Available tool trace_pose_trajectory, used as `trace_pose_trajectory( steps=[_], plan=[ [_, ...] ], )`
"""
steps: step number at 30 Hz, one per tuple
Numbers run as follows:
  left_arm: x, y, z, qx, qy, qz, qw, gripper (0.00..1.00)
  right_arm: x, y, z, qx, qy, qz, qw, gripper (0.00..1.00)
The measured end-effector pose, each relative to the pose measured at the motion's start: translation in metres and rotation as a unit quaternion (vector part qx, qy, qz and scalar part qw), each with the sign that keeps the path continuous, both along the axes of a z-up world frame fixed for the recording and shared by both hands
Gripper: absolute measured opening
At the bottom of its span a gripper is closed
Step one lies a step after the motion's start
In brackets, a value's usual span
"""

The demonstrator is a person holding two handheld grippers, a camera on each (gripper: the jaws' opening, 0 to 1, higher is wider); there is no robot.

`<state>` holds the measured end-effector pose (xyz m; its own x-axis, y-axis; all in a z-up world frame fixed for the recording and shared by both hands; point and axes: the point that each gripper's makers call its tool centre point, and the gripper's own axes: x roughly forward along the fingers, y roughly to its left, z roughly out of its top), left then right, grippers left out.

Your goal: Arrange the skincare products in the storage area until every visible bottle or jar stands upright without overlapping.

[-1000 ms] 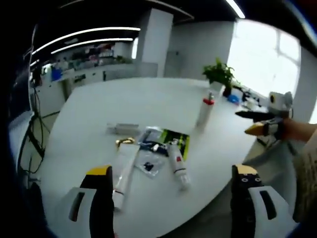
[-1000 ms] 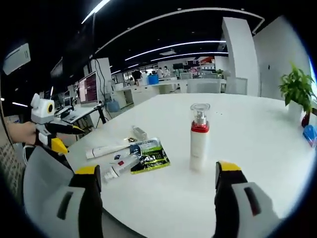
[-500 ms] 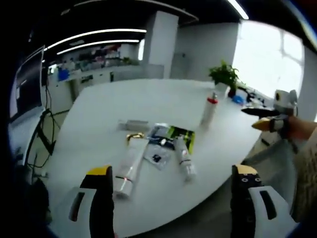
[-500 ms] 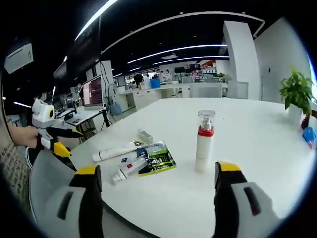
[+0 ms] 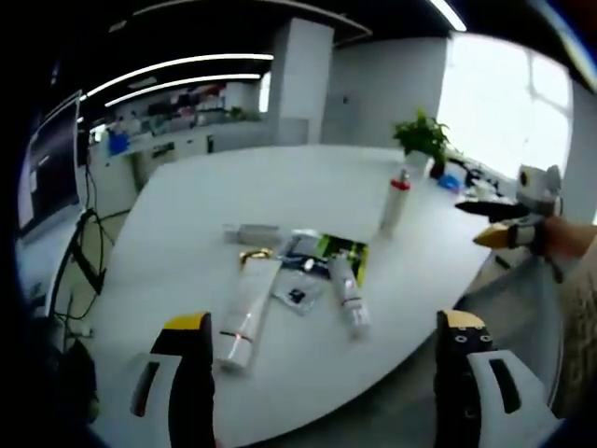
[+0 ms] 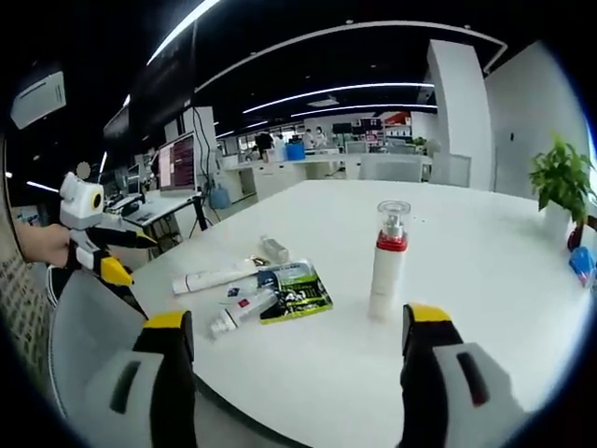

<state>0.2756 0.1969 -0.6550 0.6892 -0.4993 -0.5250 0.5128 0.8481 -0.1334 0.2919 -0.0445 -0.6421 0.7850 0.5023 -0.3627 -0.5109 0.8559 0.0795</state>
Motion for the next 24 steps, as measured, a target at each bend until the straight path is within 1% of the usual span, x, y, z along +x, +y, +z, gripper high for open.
trace_pose_trajectory(
  steps=[4,8,12,16,20,21,24],
  plan=[
    [0.001,0.001,-0.002,0.010,0.004,-0.005,0.9999,0.97,0.001,-0.002,0.000,0.004,-0.002,-0.005,1.0000,0.93],
    [0.007,0.005,-0.005,0.015,0.011,-0.003,0.9998,0.97,0.002,-0.004,0.001,0.009,-0.002,-0.011,0.9999,0.93],
    [0.012,0.010,-0.016,0.038,0.034,-0.013,0.9986,0.97,0.003,-0.004,0.001,0.009,-0.003,-0.012,0.9999,0.93],
    [0.022,0.012,-0.022,0.040,0.049,-0.017,0.9978,0.97,0.003,-0.005,0.001,0.011,-0.003,-0.014,0.9998,0.93],
    [0.032,0.016,-0.034,0.058,0.066,-0.022,0.9959,0.97,0.004,-0.005,0.001,0.013,-0.002,-0.015,0.9998,0.92],
    [0.035,0.020,-0.040,0.070,0.076,-0.019,0.9945,0.97,0.004,-0.005,0.001,0.012,-0.002,-0.016,0.9998,0.92],
    [0.039,0.022,-0.047,0.075,0.088,-0.024,0.9929,0.97,0.004,-0.004,0.000,0.006,-0.003,-0.010,0.9999,0.92]
  ],
)
